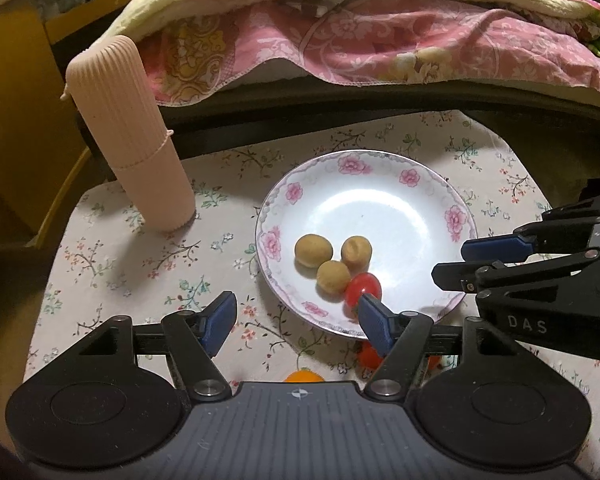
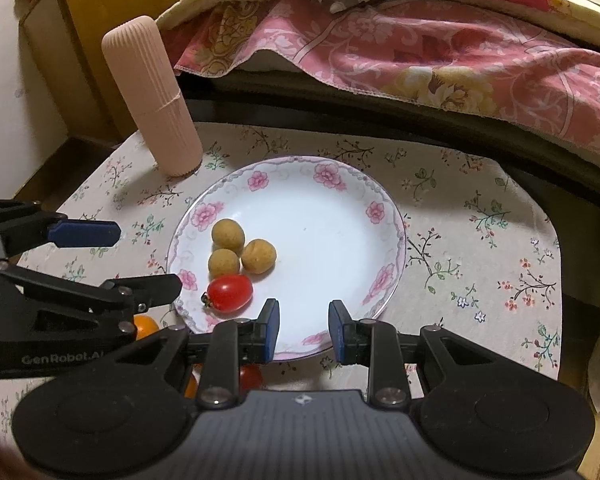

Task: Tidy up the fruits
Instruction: 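Lift both tools away from the plate, then close the left tool on an orange mandarin on the cloth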

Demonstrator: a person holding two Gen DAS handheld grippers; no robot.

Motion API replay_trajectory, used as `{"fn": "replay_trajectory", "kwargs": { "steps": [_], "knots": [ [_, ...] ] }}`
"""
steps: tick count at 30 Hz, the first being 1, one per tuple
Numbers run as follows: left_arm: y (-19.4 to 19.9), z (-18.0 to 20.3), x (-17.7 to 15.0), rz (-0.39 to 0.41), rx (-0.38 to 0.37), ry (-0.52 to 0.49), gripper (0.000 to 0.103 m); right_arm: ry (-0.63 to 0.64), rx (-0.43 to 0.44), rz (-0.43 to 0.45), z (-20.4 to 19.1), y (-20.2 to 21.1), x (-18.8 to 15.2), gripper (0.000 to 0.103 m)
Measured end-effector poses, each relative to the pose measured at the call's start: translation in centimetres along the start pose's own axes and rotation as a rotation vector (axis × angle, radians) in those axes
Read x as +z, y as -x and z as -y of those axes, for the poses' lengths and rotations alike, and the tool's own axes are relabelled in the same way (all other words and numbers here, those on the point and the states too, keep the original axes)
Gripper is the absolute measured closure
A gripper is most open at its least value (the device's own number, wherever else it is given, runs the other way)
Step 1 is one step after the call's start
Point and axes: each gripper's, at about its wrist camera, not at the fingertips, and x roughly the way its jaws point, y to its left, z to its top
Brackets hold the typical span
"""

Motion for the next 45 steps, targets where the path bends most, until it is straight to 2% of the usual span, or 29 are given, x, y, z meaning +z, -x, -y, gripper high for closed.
{"fn": "replay_trajectory", "kwargs": {
  "steps": [2,14,30,34,39,45],
  "knots": [
    [0.2,-0.2,-0.1,0.001,0.000,-0.002,0.026,0.004,0.007,-0.001,-0.2,0.1,-0.1,0.075],
    [1.3,-0.5,-1.5,-0.015,-0.013,-0.028,0.025,0.032,0.059,-0.021,-1.6,0.8,-1.3,0.075],
    [2.8,0.4,-6.8,-0.145,-0.119,0.011,0.025,0.052,0.086,-0.050,-3.4,1.6,-3.1,0.075],
    [2.9,1.2,-8.4,-0.181,-0.120,0.003,0.025,0.060,0.091,-0.047,-4.0,2.1,-3.5,0.075],
    [2.3,1.6,-9.9,-0.220,-0.126,0.008,0.033,0.061,0.092,-0.050,-4.4,2.6,-4.1,0.075],
    [1.5,1.2,-10.2,-0.250,-0.118,0.023,0.056,0.054,0.094,-0.051,-4.7,3.2,-4.5,0.075]
  ]
}}
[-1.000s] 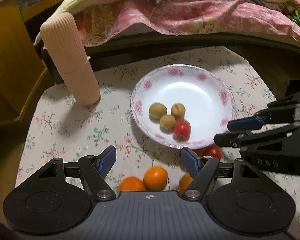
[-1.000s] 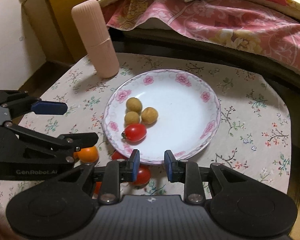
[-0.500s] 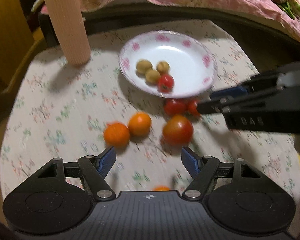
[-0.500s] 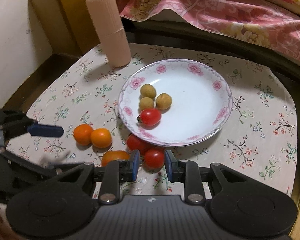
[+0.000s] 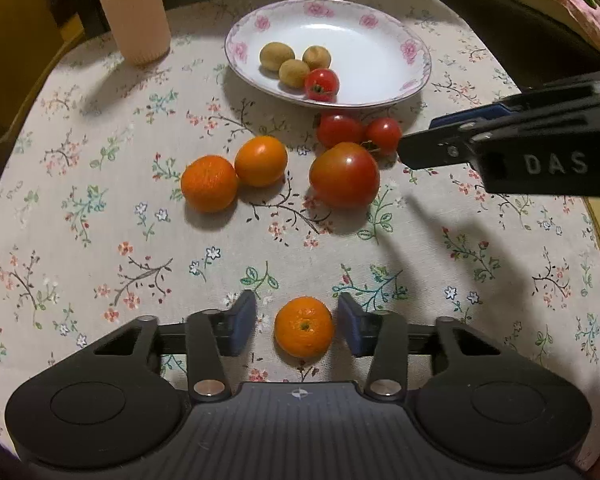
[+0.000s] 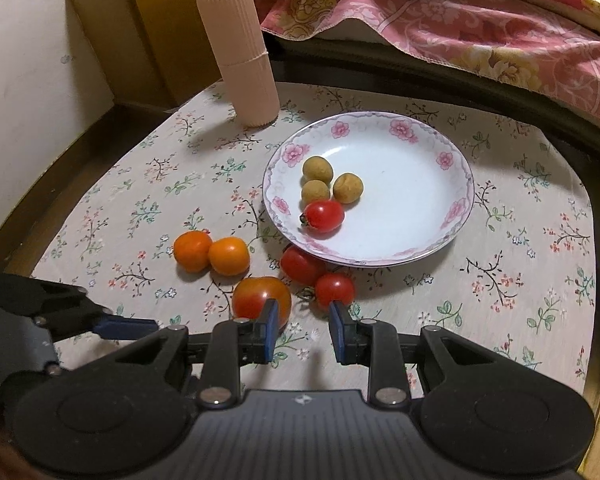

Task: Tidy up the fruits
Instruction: 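Close the left tool on an orange mandarin on the cloth, then grasp a large red tomato with the right tool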

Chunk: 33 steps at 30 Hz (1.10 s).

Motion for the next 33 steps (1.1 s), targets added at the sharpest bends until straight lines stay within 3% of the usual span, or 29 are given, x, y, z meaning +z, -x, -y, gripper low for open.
{"fn": "replay_trajectory", "kwargs": {
  "steps": [6,9,23,29,33],
  "knots": [
    [-0.2,0.1,0.0,-0.001,0.010,0.001,0.057,-0.006,-0.008,-0.008,-0.2,0.0,-0.2,0.075],
    [0.0,0.4,-0.2,-0.001,0.003,0.003,0.064,-0.008,-0.013,-0.009,-0.4,0.1,-0.4,0.075],
    [0.2,-0.2,-0.2,0.003,-0.022,0.030,0.064,-0.134,0.043,-0.066,0.4,-2.0,0.4,0.075],
    [-0.1,-0.1,0.0,-0.001,-0.036,0.022,0.063,-0.186,0.092,-0.072,0.3,-3.0,1.1,0.063],
    [-0.2,-0.2,0.1,-0.001,-0.039,0.020,0.062,-0.187,0.117,-0.076,-0.2,-3.8,1.6,0.061]
  ]
}}
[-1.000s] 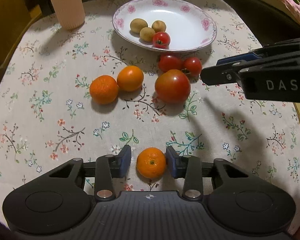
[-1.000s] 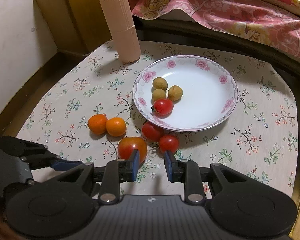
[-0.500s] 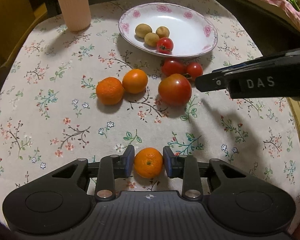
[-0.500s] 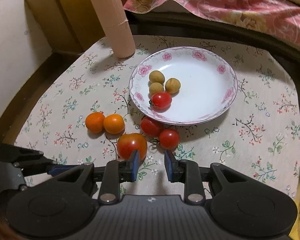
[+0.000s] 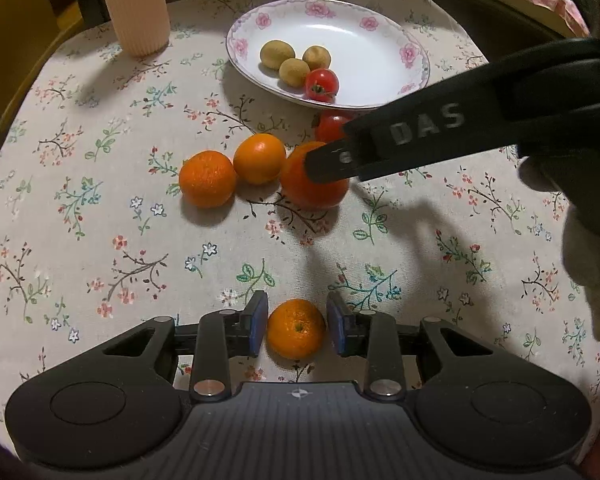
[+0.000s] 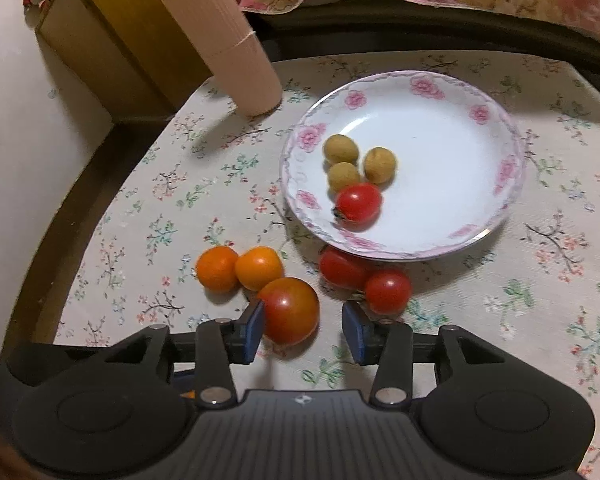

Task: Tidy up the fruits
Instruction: 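Grasp a large red tomato with the right tool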

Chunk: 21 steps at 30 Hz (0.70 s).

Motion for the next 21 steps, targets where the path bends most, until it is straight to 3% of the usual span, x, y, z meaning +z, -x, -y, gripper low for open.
{"fn": "replay_trajectory", "kwargs": {
  "steps": [16,19,21],
  "knots": [
    [-0.1,0.0,-0.2,-0.008,-0.016,-0.005,0.052,0.052,0.070,-0.065,-1.7,-3.0,0.1,0.061],
    [0.0,0.0,-0.3,-0.006,0.001,-0.017,0.054,0.079,0.059,-0.061,-2.1,-2.7,-0.2,0.061],
    [0.0,0.0,-0.4,-0.003,0.013,-0.023,0.060,0.111,0.032,-0.056,-2.2,-2.4,-0.4,0.061]
  ]
}}
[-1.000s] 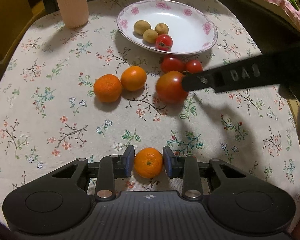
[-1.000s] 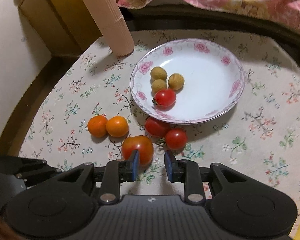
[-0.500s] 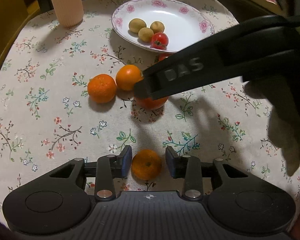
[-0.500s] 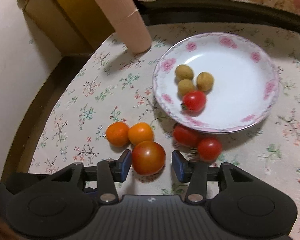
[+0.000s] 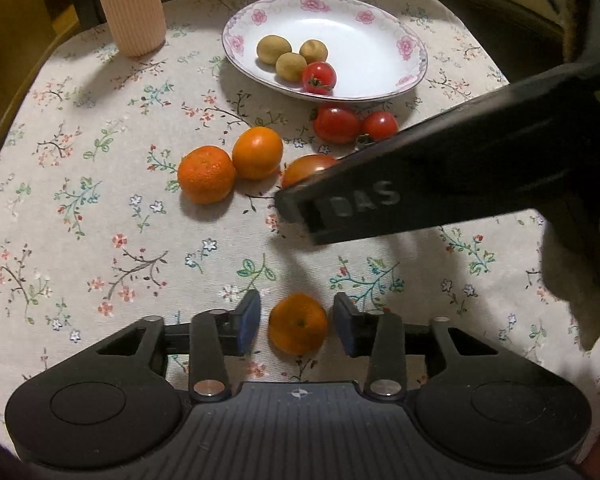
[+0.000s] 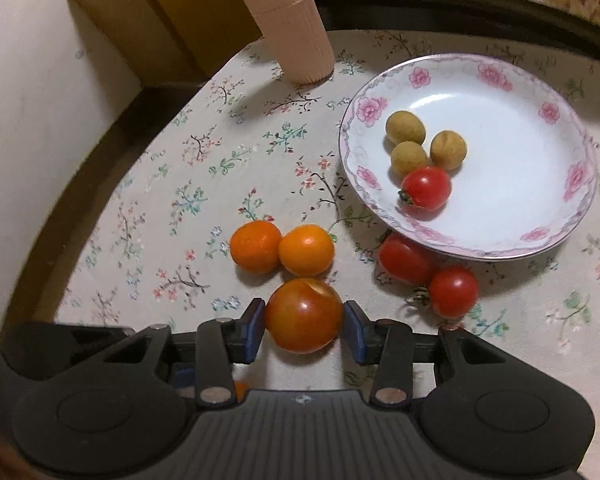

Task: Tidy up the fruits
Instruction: 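Grasp a large red tomato with the right tool, then lift the held mandarin and large tomato off the cloth with both tools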

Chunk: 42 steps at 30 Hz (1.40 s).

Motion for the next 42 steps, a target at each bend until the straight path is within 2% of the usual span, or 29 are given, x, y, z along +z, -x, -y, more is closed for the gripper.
{"fn": "replay_trajectory", "kwargs": {
  "steps": [3,12,21,28,32,39,42],
  "knots": [
    [0.2,0.0,0.0,0.005,-0.004,-0.001,0.063,0.017,-0.036,0.003,0.3,0.7,-0.3,0.061],
    [0.7,0.7,-0.2,0.011,-0.005,-0.026,0.064,0.040,-0.158,0.031,1.7,4.1,-2.3,0.061],
    [0.7,1.7,-0.4,0.002,0.011,-0.052,0.064,0.046,-0.227,-0.019,2.1,5.6,-6.3,0.061],
    [0.2,1.8,-0.7,-0.006,0.018,-0.069,0.059,0.073,-0.243,-0.005,1.7,5.3,-6.7,0.061],
    [0.2,1.8,-0.7,-0.004,0.021,-0.079,0.059,0.052,-0.213,-0.018,2.2,4.7,-6.5,0.061],
    [0.2,1.9,-0.8,-0.006,0.019,-0.095,0.060,0.086,-0.204,-0.022,1.9,4.1,-6.4,0.061],
    [0.3,2.0,-0.8,-0.006,0.011,-0.097,0.064,0.084,-0.196,-0.026,2.1,4.1,-6.3,0.061]
  ]
}}
